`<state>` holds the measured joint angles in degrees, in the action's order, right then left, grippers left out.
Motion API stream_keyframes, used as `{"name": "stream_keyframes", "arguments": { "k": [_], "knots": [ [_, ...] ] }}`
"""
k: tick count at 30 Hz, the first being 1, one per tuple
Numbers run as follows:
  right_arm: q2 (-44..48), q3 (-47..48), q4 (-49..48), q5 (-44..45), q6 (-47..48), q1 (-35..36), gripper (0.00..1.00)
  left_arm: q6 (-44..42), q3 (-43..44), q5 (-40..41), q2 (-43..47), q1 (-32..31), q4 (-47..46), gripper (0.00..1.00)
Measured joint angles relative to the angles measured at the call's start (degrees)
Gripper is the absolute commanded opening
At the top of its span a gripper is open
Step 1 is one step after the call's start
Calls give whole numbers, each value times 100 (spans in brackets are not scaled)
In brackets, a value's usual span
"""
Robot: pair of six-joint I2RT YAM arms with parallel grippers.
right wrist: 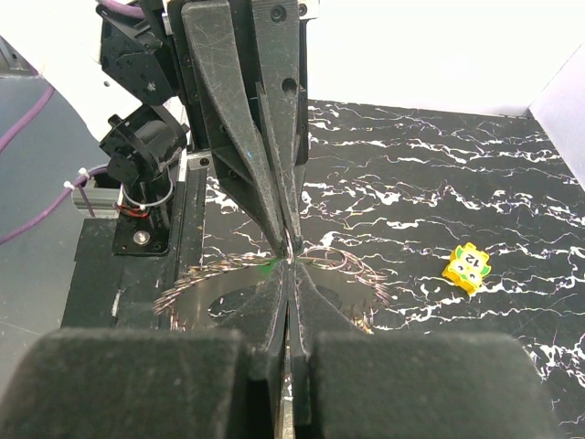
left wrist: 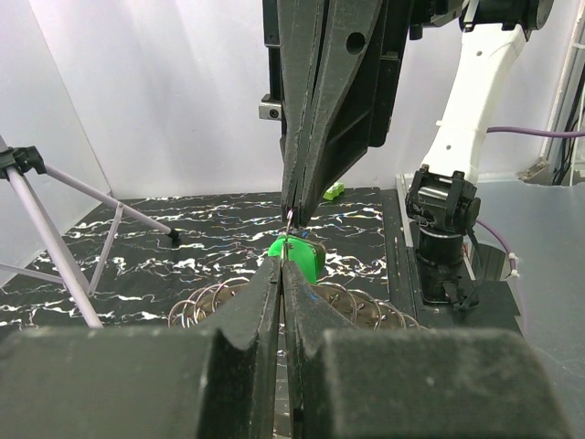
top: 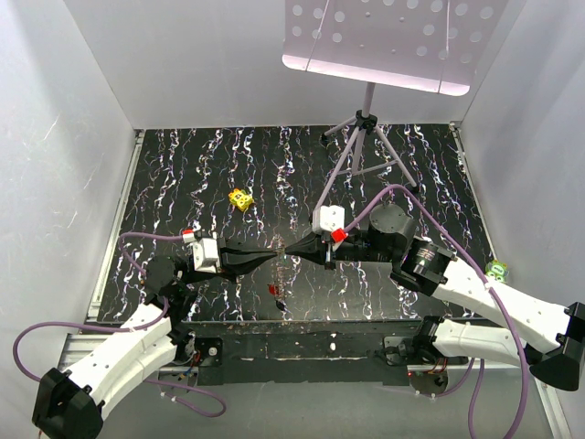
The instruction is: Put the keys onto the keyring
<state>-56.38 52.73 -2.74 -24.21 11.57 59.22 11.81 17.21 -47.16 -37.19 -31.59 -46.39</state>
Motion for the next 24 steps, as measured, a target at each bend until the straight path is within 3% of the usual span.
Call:
{"name": "stream_keyframes", "arguments": {
  "k": [24],
  "knots": [
    [-68,0,-105,-26,-87,0,1,181,-68,-68,-125,37,-216,0]
  ]
}}
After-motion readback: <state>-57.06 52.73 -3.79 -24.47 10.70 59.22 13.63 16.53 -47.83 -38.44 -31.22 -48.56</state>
